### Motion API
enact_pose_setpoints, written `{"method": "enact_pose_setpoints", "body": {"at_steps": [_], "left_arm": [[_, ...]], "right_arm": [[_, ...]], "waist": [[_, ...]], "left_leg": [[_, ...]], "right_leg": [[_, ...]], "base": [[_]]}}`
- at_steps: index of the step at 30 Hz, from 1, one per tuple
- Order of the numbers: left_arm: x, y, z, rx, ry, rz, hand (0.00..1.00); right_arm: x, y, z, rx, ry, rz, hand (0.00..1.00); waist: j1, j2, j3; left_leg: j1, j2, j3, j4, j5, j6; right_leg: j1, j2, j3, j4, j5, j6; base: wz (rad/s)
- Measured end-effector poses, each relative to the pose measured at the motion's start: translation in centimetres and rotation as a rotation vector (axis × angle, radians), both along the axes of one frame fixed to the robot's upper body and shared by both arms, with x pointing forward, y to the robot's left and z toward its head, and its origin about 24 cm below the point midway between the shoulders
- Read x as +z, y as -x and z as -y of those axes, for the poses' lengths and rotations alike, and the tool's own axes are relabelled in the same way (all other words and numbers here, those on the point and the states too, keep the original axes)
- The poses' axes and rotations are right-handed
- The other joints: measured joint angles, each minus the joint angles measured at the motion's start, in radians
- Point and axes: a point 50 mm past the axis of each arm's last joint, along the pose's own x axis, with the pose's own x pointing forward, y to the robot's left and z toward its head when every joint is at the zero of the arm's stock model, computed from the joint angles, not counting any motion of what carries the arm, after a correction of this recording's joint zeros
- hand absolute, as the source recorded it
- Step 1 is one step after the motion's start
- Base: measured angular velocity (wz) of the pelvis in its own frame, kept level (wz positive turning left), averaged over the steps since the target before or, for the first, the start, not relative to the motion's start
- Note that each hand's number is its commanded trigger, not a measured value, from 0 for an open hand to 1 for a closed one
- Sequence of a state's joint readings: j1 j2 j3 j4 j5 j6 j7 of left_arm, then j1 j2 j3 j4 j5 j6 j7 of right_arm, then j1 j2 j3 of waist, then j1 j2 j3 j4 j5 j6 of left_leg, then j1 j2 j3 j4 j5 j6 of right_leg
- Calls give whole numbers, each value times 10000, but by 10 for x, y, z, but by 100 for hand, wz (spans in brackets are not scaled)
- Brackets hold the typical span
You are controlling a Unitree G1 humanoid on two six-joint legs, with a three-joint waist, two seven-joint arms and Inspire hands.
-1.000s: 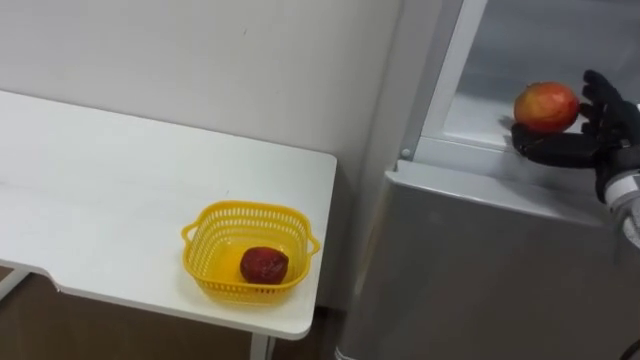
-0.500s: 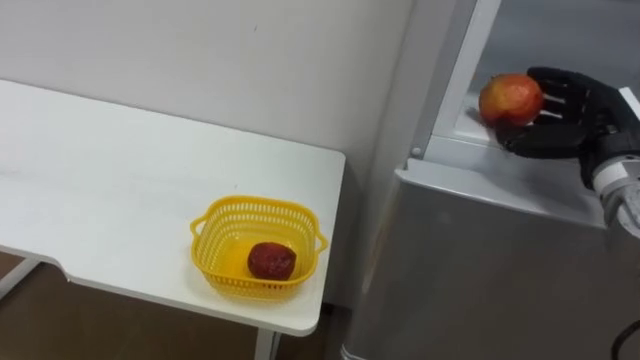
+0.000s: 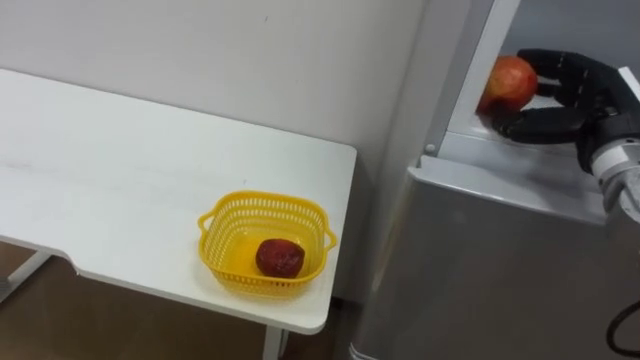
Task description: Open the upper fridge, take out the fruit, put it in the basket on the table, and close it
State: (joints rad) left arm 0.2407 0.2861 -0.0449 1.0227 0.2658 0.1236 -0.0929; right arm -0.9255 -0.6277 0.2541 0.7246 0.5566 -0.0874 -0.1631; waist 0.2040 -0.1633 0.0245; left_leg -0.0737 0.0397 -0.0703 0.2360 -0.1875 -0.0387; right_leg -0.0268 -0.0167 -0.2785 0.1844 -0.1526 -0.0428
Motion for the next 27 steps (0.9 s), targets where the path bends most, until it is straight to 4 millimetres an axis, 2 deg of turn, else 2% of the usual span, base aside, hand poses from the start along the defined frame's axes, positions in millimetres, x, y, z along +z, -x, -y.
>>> {"method": "enact_pose_setpoints", "body": {"at_steps": [1,7,12,14,16,21,27], "left_arm": [[0,0,0,0,5,7,0],[0,-2,0,4,7,63,0],[-1,-1,2,36,26,43,0],[-1,2,3,95,49,-13,0],[-1,4,3,229,56,2,0],[-1,6,4,241,118,85,0],[-1,7,7,342,153,424,0]], "right_arm": [[0,0,0,63,-28,10,100],[1,0,-1,166,-44,39,100],[5,1,-4,390,-285,175,100],[4,1,-4,692,-568,125,100],[3,0,-5,902,-694,35,100],[0,5,-12,1313,-729,128,100],[0,25,-22,1792,-563,942,100]], "waist": [[-15,22,15],[-47,27,-21],[-109,217,-54],[-144,329,-110],[-163,369,-125],[-415,362,-136],[-798,445,-149]], "left_leg": [[-4,0,0,1,0,0],[-24,-1,1,3,-2,1],[35,0,4,-2,-5,3],[204,6,17,-105,-3,4],[336,10,27,-164,-1,4],[404,9,46,-144,-1,4],[495,12,119,-121,-1,6]], "right_leg": [[-4,11,1,1,-2,0],[2,14,-8,11,-2,-1],[54,8,-8,9,0,0],[163,-2,3,-2,-1,0],[249,-6,7,-4,-8,2],[318,-3,10,5,-15,5],[400,-6,28,10,-14,7]], "base": [[0],[0],[0],[0],[0],[-1],[-2]]}}
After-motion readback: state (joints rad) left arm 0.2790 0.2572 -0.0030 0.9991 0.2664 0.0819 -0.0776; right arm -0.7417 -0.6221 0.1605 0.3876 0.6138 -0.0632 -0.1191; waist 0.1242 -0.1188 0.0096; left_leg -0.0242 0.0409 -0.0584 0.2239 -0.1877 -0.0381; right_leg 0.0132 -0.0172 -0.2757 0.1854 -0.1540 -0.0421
